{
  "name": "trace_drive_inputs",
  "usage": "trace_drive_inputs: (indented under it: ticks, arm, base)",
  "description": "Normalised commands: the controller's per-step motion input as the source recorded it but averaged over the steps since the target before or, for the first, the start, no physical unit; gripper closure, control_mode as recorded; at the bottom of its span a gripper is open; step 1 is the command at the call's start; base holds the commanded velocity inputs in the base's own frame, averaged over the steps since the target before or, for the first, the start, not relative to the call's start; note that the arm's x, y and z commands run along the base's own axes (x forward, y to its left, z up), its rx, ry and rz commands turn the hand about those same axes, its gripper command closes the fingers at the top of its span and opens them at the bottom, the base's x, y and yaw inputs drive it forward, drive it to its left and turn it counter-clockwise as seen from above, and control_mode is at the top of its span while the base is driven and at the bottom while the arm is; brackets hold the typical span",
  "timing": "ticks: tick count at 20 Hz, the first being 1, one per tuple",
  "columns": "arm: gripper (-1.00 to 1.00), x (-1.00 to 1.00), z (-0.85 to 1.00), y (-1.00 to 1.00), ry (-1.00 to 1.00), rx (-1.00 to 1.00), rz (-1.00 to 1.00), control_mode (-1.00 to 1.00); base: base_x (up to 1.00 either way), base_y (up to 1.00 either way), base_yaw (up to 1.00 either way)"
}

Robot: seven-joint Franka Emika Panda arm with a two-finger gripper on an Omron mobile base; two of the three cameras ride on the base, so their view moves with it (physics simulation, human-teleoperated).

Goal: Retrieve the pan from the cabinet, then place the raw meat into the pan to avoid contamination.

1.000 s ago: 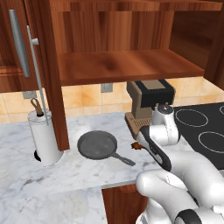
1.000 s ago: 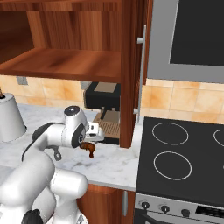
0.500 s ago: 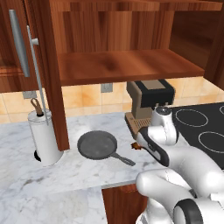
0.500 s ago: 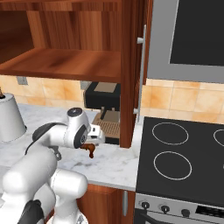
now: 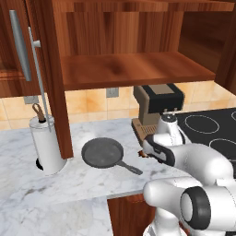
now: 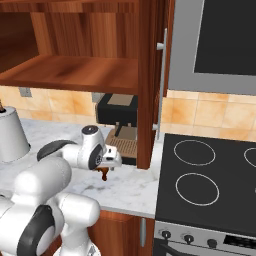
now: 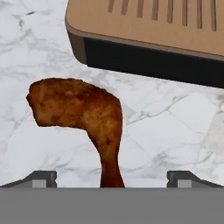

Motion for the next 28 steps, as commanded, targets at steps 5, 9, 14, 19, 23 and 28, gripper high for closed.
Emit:
trace_drive_inputs:
  ticks: [5, 9, 14, 19, 23, 28]
  arm:
    - [-1.00, 0.07, -0.37, 0.00, 0.01, 0.00, 0.00, -1.00]
    - [-1.00, 0.04, -0.36, 0.00, 0.00, 0.00, 0.00, -1.00]
    - [-1.00, 0.04, -0.23, 0.00, 0.00, 0.00, 0.00, -1.00]
    - [-1.00, 0.04, -0.25, 0.00, 0.00, 0.01, 0.00, -1.00]
    - [-1.00, 0.04, -0.26, 0.00, 0.00, 0.01, 0.00, -1.00]
    - [1.00, 0.05, -0.26, 0.01, 0.00, 0.02, 0.00, -1.00]
  base:
    - [0.00, 0.00, 0.00]
    - [0.00, 0.00, 0.00]
    - [0.00, 0.00, 0.00]
    - [0.00, 0.00, 0.00]
    - [0.00, 0.00, 0.00]
    - [0.00, 0.00, 0.00]
